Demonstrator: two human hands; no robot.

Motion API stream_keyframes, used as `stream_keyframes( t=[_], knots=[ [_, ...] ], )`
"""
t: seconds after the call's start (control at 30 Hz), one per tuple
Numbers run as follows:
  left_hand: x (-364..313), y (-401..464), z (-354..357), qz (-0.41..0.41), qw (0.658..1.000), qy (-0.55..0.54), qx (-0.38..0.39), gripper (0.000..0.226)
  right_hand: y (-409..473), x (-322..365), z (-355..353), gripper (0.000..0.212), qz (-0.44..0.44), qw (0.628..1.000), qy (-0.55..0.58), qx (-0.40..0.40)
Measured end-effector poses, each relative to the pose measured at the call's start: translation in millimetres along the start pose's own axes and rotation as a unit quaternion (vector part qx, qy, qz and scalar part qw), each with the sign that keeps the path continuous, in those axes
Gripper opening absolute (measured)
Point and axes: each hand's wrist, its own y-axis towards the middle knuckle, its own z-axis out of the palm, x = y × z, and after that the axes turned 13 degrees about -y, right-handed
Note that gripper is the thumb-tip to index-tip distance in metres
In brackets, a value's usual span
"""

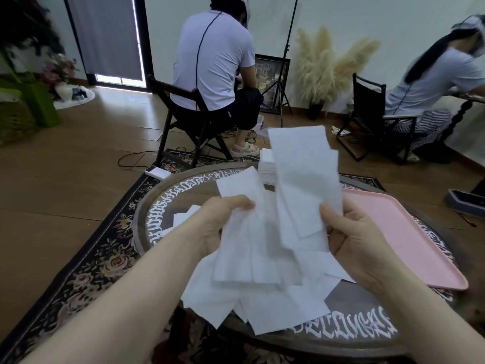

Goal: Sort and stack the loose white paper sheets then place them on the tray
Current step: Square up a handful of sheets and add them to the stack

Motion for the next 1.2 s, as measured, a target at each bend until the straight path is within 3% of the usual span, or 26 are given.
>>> stream_keyframes(
  t=[0.1,0.3,0.43,0.57,0.73,0.87,0.93,1.03,1.2],
  knots=[
    [4,0,3,-0.005,0.997,-0.064,0.033,0.022,-3,-12,2,0.030,0.059,0.994,-0.088,0.008],
    [9,2,3,0.021,0.992,-0.116,0.049,0.017,-9,-15,1,0.022,0.062,0.989,-0.132,-0.002],
    [17,0,4,0.041,0.990,-0.070,0.115,0.039,-12,-14,6,0.034,0.070,0.987,-0.137,-0.038],
    [22,2,6,0.076,0.993,-0.024,0.087,0.036,-12,-13,11,0.037,0.083,0.986,-0.103,-0.100],
    [23,3,9,0.107,0.991,-0.071,0.041,0.036,-15,-13,2,0.029,0.080,0.977,-0.137,-0.143],
    [23,4,8,0.105,0.987,-0.120,0.024,0.036,-21,-7,-5,0.013,0.061,0.980,-0.180,-0.052],
    [24,3,8,0.096,0.988,-0.117,0.027,0.036,-21,-4,-5,0.028,0.083,0.982,-0.172,-0.001],
    [25,1,10,0.087,0.991,-0.096,0.044,0.036,-20,-5,-3,0.047,0.131,0.983,-0.129,0.001],
    [25,-2,11,0.084,0.992,-0.060,0.077,0.036,-16,-7,0,0.043,0.183,0.982,-0.037,-0.002]
  ],
)
